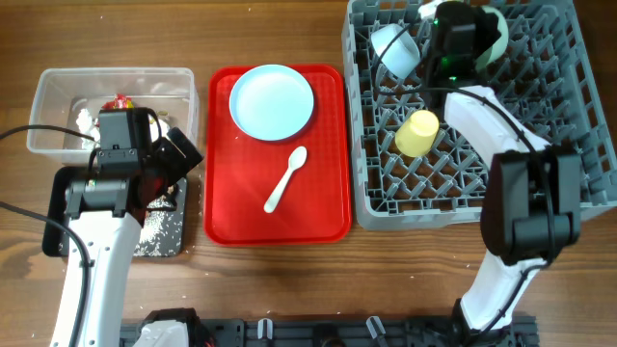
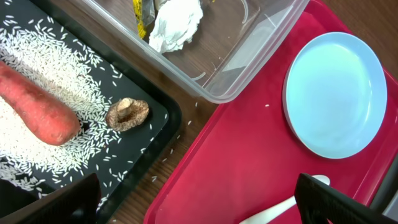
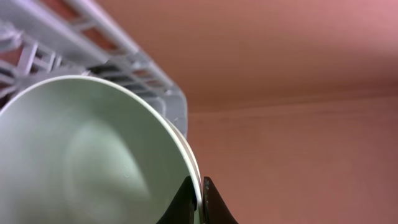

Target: Sort waste into correct bins and load items into the dishwasher rack

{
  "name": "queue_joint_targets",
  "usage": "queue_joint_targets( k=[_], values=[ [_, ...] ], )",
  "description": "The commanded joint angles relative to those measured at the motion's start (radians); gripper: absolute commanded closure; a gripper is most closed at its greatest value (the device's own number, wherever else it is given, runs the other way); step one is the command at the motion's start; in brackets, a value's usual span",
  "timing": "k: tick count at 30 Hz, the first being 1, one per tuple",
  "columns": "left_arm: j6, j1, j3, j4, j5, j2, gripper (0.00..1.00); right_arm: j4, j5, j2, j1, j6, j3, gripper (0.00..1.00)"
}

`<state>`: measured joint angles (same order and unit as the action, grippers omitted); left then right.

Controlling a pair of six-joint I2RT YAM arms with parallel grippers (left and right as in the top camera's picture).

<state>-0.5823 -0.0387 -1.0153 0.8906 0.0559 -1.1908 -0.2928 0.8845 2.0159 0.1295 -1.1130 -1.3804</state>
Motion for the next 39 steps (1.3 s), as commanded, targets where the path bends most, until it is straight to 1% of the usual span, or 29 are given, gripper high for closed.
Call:
queue_joint_targets(
  k=[1,6,10,12,16,18,19,20,21,22,23,24,27,29,36,39],
  values=[
    [-0.009,-0.005,-0.019,-0.002,0.017,0.013,0.0,0.0,0.057,0.024,0.008,-0.031,-0.002,0.96],
    [-0.009,-0.005,-0.019,-0.002,0.017,0.013,0.0,0.014,0.042,0.024,0.02,-0.004,-0.002,0.96],
    [-0.009,-0.005,-0.019,-0.002,0.017,0.013,0.0,0.11,0.004,0.024,0.024,0.059,-0.001,0.96],
    [-0.009,-0.005,-0.019,-0.002,0.017,0.013,0.0,0.126,0.001,0.024,0.026,0.103,-0.001,0.96],
    [-0.009,-0.005,-0.019,-0.002,0.017,0.013,0.0,0.126,0.008,0.024,0.044,0.119,-0.001,0.94],
    [-0.009,-0.005,-0.019,-0.002,0.017,0.013,0.0,0.126,0.029,0.024,0.063,0.121,-0.001,0.88],
    [-0.009,-0.005,-0.019,-0.002,0.017,0.013,0.0,0.126,0.038,0.024,0.071,0.121,-0.001,0.8],
    [-0.009,-0.005,-0.019,-0.002,0.017,0.013,0.0,0.126,0.051,0.024,0.081,0.122,-0.001,0.58],
    [-0.009,-0.005,-0.019,-0.002,0.017,0.013,0.0,0.125,0.063,0.024,0.087,0.122,-0.001,0.5],
    [-0.009,-0.005,-0.019,-0.002,0.017,0.013,0.0,0.125,0.073,0.024,0.095,0.122,-0.001,0.39],
    [-0.009,-0.005,-0.019,-0.002,0.017,0.013,0.0,0.121,0.096,0.024,0.105,0.122,-0.001,0.25],
    [-0.009,-0.005,-0.019,-0.002,0.017,0.013,0.0,0.121,0.111,0.024,0.11,0.122,-0.001,0.18],
    [-0.009,-0.005,-0.019,-0.002,0.017,0.013,0.0,0.104,0.14,0.024,0.114,0.122,-0.002,0.13],
    [-0.009,-0.005,-0.019,-0.002,0.017,0.013,0.0,0.039,0.195,0.016,0.116,0.119,-0.002,0.08],
    [-0.009,-0.005,-0.019,-0.002,0.017,0.013,0.0,0.04,0.206,-0.096,0.16,0.121,-0.002,0.07],
    [-0.009,-0.005,-0.019,-0.002,0.017,0.013,0.0,0.05,0.199,-0.113,0.169,0.126,-0.002,0.07]
  ],
)
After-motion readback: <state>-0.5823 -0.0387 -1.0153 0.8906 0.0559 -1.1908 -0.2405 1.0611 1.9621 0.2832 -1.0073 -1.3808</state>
